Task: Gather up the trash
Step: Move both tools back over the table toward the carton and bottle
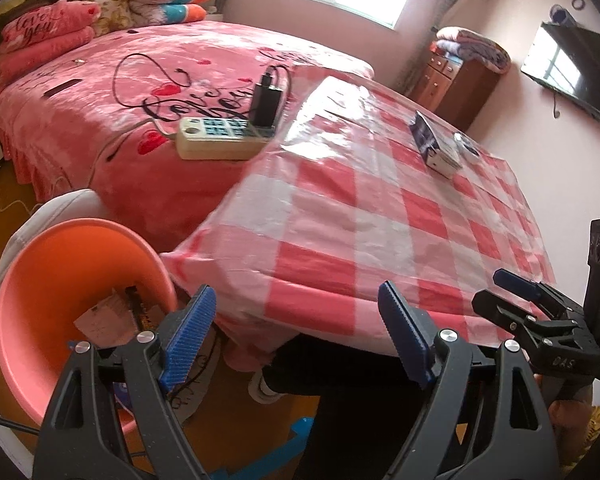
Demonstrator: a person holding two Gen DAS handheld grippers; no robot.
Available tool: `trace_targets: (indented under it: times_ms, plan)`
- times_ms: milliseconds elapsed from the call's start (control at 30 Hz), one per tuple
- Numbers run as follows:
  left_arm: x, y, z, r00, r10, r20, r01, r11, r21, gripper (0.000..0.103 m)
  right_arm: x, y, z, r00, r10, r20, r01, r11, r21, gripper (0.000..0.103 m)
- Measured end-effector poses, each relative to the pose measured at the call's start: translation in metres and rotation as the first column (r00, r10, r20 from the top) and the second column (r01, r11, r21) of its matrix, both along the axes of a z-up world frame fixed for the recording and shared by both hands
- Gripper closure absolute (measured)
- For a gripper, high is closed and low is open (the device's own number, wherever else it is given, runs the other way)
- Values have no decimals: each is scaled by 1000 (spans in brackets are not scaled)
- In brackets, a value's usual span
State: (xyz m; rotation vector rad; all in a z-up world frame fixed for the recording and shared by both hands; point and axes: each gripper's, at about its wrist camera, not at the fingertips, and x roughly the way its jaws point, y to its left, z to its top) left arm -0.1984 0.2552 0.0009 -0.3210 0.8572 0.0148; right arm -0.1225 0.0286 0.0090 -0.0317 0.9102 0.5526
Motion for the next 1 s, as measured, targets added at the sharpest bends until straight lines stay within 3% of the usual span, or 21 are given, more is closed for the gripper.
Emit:
trace_targets:
  times_ms: [567, 1000]
  plan:
    - [46, -76, 17, 985, -170, -2, 170, 983, 74, 19, 39, -96, 18, 975, -220, 40, 219, 975, 18, 9]
    - [106, -133, 33, 963, -269, 34, 264, 958, 109, 19, 84, -134, 29, 956, -286, 67, 286, 958, 15, 9]
